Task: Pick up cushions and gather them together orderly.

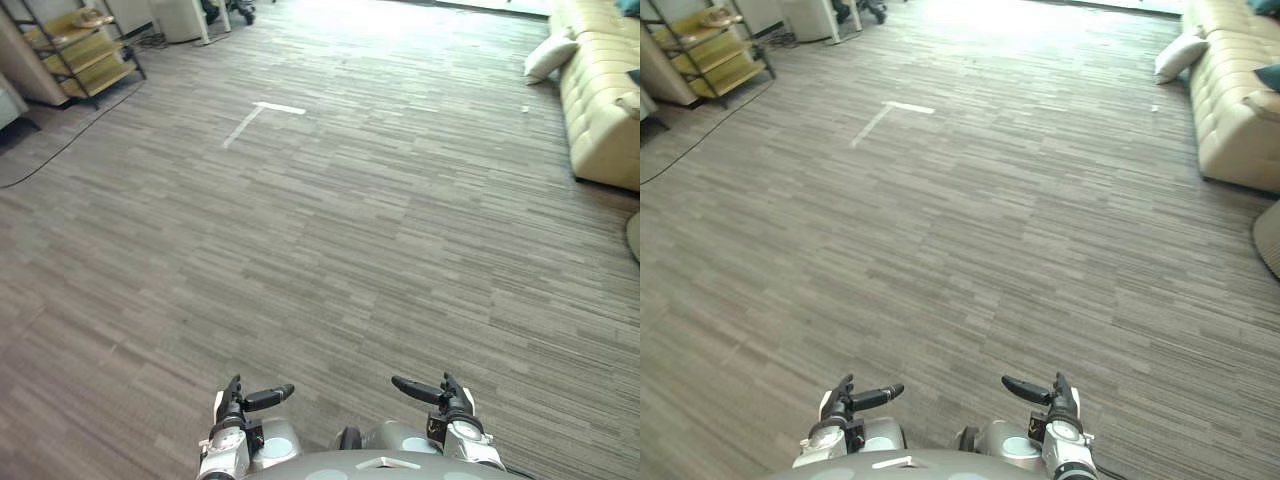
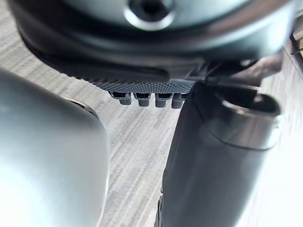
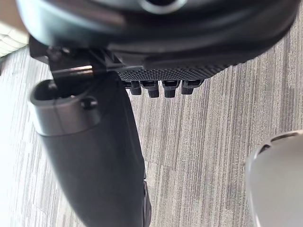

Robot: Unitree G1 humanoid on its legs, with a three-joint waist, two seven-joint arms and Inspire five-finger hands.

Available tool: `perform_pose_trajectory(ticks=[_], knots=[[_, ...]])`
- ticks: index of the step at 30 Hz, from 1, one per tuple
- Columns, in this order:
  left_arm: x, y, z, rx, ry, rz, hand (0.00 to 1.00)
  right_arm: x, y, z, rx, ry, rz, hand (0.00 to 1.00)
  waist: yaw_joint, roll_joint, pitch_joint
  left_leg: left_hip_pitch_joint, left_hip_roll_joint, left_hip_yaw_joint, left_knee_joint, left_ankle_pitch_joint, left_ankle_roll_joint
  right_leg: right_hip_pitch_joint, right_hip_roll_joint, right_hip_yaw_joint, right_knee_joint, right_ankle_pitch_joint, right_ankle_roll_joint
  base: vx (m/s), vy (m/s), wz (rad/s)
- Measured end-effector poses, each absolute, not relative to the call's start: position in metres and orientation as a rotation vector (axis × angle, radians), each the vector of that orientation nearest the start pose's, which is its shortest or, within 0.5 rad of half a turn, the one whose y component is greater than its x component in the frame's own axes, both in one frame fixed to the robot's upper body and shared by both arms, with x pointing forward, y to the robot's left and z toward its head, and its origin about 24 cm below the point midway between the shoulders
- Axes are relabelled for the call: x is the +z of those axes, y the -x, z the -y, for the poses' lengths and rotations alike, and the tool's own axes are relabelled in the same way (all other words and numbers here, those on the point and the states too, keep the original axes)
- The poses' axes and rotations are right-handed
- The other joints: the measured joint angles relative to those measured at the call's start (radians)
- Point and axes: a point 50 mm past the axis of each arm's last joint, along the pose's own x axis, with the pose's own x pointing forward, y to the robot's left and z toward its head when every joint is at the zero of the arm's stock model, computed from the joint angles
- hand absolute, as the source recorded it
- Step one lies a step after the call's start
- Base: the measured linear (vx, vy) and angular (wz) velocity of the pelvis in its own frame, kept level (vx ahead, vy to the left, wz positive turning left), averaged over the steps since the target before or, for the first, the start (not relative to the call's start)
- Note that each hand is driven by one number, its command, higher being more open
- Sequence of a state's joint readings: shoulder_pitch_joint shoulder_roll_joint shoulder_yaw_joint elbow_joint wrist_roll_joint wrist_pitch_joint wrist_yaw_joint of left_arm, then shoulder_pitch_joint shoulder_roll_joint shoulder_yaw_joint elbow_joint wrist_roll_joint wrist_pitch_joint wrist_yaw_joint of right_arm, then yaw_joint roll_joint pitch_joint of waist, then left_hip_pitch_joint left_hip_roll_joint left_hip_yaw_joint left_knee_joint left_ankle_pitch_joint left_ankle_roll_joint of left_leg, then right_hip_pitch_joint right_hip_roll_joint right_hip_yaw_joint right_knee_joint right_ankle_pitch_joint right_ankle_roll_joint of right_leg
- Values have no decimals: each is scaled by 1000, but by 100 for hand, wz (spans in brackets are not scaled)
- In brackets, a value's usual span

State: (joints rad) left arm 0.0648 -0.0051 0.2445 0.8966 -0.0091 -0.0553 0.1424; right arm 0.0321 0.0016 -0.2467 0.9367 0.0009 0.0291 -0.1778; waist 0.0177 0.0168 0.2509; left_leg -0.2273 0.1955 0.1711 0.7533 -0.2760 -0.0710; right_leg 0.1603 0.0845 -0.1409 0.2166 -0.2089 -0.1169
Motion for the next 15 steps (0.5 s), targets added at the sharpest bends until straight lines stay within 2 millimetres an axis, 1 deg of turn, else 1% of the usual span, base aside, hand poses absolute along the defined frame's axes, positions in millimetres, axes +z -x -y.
perform_pose_trajectory(ticks=[1, 2, 3, 4, 5, 6, 7, 8, 9, 10, 11, 12, 13, 14, 15], knots=[[-142, -130, -197, 411, 66, -896, 100, -150, -124, 194, -404, -30, -1020, 100, 14, 0, 0, -39, -50, -23, -269, 51, -12, 40, -11, 59, -37, -14, 13, 298, 115, -93], [-142, -131, -196, 413, 69, -894, 100, -150, -124, 194, -405, -28, -1023, 100, 16, 0, 0, -44, -57, -24, -317, 66, -15, 48, -12, 69, -41, -20, 18, 483, 211, -97], [-141, -131, -194, 416, 86, -887, 100, -152, -120, 195, -409, -22, -1037, 100, 26, 4, -3, -57, -67, -24, -439, 113, -21, 70, -14, 103, -46, -46, 34, 469, 212, -74], [-140, -132, -195, 425, 91, -880, 100, -152, -118, 196, -412, -20, -1046, 100, 35, 5, -5, -70, -65, -22, -464, 166, -10, 90, -17, 135, -40, -77, 53, 593, 260, -85], [-140, -132, -196, 428, 92, -880, 100, -153, -116, 194, -411, -24, -1054, 100, 40, -5, -11, -68, -67, -21, -435, 212, -3, 104, -28, 159, -38, -96, 65, 455, 184, -73], [-141, -130, -198, 432, 88, -883, 100, -154, -113, 190, -410, -32, -1064, 100, 44, -16, -31, -75, -76, -4, -401, 233, 12, 111, -49, 178, -34, -116, 81, 501, 189, -73], [-141, -128, -200, 438, 84, -887, 100, -156, -107, 187, -410, -37, -1079, 100, 46, -39, -54, -75, -85, 21, -358, 241, 33, 117, -80, 201, -15, -141, 117, 620, 228, -77], [-141, -128, -202, 445, 81, -890, 100, -157, -104, 186, -408, -39, -1088, 100, 49, -49, -61, -71, -90, 41, -318, 219, 61, 99, -96, 212, 60, -156, 145, 728, 291, -84], [-141, -127, -208, 447, 63, -900, 100, -158, -102, 180, -391, -49, -1094, 100, 48, -76, -70, -31, -104, 75, -290, 152, 71, -2, -128, 209, 324, -145, 178, 582, 252, -60], [-142, -126, -209, 448, 57, -905, 100, -158, -101, 180, -393, -51, -1094, 100, 47, -83, -70, -14, -111, 82, -288, 134, 74, -37, -138, 205, 416, -124, 211, 578, 274, -37], [-142, -127, -212, 448, 44, -917, 100, -157, -104, 180, -396, -54, -1083, 100, 31, -88, -61, 43, -130, 86, -292, 91, 82, -117, -173, 192, 638, -40, 291, 465, 210, -2], [-145, -124, -212, 445, 36, -946, 100, -156, -107, 181, -399, -54, -1069, 100, 22, -94, -57, 120, -147, 85, -300, 50, 89, -173, -208, 154, 804, -33, 283, 581, 231, 3], [-146, -122, -211, 445, 32, -958, 100, -156, -108, 182, -400, -52, -1060, 100, 21, -87, -54, 177, -151, 85, -314, 26, 88, -205, -225, 123, 865, -40, 271, 583, 176, 7], [-147, -121, -208, 432, 24, -963, 100, -154, -109, 185, -400, -42, -1042, 100, 19, -78, -55, 261, -150, 83, -356, -5, 93, -262, -242, 65, 886, -59, 236, 679, 157, 11], [-148, -120, -206, 410, 10, -971, 100, -153, -111, 186, -396, -36, -1026, 100, 14, -73, -53, 323, -149, 73, -408, -11, 90, -319, -253, 3, 846, -82, 198, 563, 81, 22]])
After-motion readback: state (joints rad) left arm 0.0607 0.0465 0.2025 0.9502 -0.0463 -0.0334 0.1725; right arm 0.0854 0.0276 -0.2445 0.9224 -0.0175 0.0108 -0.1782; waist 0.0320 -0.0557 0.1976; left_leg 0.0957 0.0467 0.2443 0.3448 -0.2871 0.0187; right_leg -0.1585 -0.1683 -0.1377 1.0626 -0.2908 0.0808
